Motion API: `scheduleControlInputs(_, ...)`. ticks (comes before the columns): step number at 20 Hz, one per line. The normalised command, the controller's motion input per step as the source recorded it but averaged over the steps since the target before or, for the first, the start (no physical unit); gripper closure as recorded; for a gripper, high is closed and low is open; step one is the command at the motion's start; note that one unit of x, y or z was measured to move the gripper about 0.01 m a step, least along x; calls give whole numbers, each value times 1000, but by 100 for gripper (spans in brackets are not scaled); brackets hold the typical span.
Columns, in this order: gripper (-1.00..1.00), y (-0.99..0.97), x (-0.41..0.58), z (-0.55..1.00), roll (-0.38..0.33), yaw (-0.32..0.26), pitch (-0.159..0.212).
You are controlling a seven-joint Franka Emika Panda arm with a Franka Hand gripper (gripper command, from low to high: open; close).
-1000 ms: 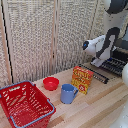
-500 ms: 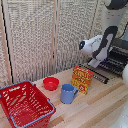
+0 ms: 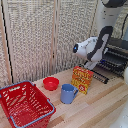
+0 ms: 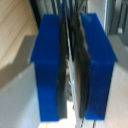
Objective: Extend the gripper towards the oven tray handle. Grasp the handle and carefully pull the tray out of the oven. Move the gripper above the red bowl. Grab the red bowl gently. Lift the bowl and place it onto the oven tray.
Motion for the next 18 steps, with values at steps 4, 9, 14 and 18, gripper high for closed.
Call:
scheduleControlInputs(4, 100, 511, 45, 0, -82, -14, -2)
scheduleControlInputs(9, -100, 7, 107, -3, 13, 36, 10)
scheduleControlInputs(14, -100, -6, 10, 186, 23, 2, -1)
scheduleControlInputs(18, -100, 124, 21, 478, 11, -24, -27)
